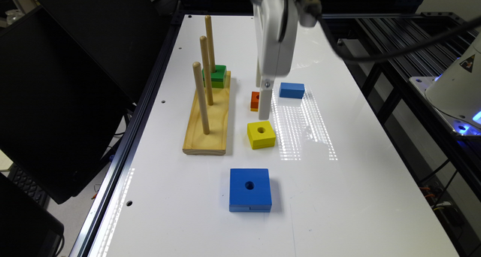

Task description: Pick up yellow block.

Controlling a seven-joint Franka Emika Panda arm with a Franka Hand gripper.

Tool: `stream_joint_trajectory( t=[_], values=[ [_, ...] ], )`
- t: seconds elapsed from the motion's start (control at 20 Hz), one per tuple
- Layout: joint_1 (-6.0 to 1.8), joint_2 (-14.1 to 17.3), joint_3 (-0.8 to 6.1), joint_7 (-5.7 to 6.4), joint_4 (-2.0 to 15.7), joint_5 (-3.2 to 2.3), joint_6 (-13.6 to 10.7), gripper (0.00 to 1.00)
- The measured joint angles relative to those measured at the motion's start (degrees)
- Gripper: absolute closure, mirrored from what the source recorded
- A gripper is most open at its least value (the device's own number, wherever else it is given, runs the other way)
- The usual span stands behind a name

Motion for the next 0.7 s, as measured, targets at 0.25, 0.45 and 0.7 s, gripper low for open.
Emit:
stream_joint_trajectory(
  t=[0.25, 0.45, 0.7],
  values=[
    [0.00, 0.3, -0.03, 0.17, 0.19, -0.19, 0.3, 0.00],
    [0.01, 1.5, -0.10, 0.22, -0.16, -0.43, 1.3, 0.00],
    [0.03, 5.7, -0.51, 1.57, 0.30, -2.70, 4.8, 0.00]
  ],
)
